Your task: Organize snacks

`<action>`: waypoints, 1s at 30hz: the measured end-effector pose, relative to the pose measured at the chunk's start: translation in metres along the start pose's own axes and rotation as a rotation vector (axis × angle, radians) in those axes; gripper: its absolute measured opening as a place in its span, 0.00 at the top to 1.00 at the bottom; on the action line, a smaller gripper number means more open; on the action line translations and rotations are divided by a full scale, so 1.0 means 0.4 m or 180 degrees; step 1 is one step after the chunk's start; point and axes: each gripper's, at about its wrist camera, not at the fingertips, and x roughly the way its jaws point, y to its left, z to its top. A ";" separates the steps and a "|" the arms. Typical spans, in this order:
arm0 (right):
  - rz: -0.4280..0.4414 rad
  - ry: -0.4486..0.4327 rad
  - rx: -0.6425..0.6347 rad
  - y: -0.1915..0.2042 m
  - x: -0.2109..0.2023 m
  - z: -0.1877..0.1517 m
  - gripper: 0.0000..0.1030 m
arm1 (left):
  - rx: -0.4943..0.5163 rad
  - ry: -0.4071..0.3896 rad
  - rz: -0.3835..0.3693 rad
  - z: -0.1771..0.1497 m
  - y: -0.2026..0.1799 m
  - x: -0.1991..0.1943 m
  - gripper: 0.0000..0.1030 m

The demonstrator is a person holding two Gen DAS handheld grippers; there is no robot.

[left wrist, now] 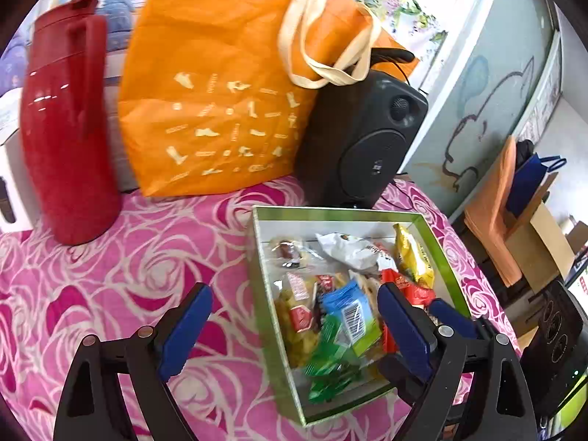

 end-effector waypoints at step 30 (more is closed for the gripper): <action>-0.0904 0.0422 0.0335 0.012 -0.313 -0.181 0.01 | 0.0316 0.0004 0.0889 -0.315 -0.102 -0.259 0.09</action>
